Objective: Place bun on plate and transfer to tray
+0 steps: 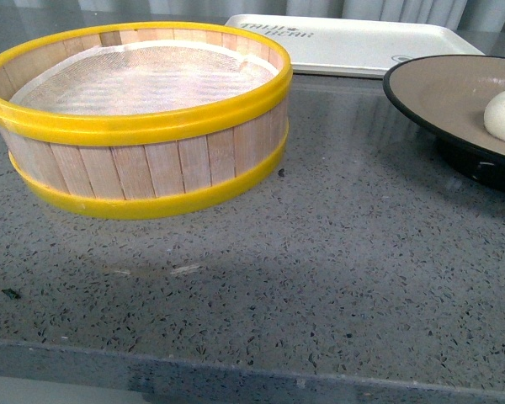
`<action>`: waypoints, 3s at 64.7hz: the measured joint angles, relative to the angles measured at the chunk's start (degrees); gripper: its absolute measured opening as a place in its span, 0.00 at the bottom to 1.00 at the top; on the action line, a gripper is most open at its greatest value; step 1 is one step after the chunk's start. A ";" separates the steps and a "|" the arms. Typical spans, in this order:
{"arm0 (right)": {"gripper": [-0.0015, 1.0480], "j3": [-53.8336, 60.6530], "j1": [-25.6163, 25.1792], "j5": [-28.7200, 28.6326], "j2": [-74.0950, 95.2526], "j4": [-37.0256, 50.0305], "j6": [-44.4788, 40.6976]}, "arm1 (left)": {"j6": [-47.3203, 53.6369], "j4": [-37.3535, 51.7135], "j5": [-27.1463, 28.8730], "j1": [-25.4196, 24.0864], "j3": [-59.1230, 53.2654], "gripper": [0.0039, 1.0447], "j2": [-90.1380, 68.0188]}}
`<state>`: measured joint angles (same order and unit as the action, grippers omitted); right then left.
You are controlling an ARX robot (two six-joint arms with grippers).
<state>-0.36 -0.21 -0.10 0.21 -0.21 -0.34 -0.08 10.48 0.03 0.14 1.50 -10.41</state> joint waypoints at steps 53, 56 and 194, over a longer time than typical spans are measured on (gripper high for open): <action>0.91 -3.28 9.70 25.99 7.52 -1.16 -5.62 | -0.07 -10.45 0.07 0.00 0.00 0.92 10.19; 0.91 -4.11 9.51 26.27 9.38 1.07 -6.32 | -0.02 -10.45 -0.04 0.00 0.00 0.96 10.19; 0.03 -20.31 -11.41 -26.58 59.25 18.60 66.79 | -0.07 -10.45 0.00 0.00 0.00 0.94 10.19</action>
<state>-20.67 -11.62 -26.68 59.46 18.39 66.46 -0.14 0.03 0.03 0.14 1.50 -0.23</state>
